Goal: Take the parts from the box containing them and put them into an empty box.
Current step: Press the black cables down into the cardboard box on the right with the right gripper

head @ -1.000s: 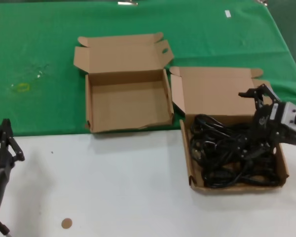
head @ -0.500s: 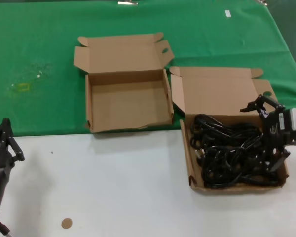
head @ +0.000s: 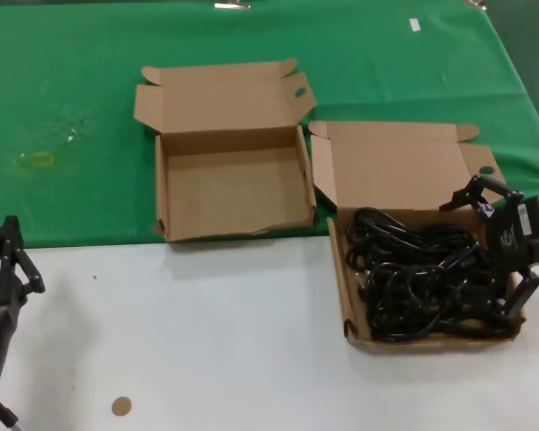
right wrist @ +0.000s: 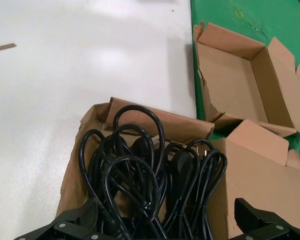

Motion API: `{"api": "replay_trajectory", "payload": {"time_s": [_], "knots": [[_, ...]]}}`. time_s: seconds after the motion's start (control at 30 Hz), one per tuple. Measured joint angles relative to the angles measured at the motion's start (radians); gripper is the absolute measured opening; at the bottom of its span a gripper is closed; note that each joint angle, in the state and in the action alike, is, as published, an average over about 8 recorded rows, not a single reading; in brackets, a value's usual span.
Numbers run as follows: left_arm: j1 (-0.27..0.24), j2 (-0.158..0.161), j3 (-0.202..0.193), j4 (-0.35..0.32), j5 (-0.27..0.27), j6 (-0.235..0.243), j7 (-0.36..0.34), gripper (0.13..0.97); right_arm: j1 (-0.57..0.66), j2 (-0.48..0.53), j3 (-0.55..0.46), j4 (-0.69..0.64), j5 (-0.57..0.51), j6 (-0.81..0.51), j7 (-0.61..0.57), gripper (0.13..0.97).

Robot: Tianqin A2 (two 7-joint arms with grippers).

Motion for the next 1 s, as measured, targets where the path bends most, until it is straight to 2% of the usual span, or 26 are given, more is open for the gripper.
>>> {"api": "replay_trajectory", "payload": {"time_s": [0.3,0.57,0.83,1.0], "knots": [[0.0,0.0,0.0,0.0,0.0,0.0,0.0,0.144,0.022,-0.019,-0.002,-0.017,-0.032,-0.043,-0.011,0.964],[0.0,0.0,0.0,0.0,0.0,0.0,0.0,0.144,0.046,-0.065,-0.02,-0.089,-0.076,-0.05,-0.048,0.963],[0.0,0.0,0.0,0.0,0.0,0.0,0.0,0.144,0.085,-0.119,-0.036,-0.173,-0.113,-0.044,-0.071,0.905],[0.0,0.0,0.0,0.0,0.0,0.0,0.0,0.144,0.099,-0.144,-0.043,-0.209,-0.13,-0.039,-0.082,0.824]]}}
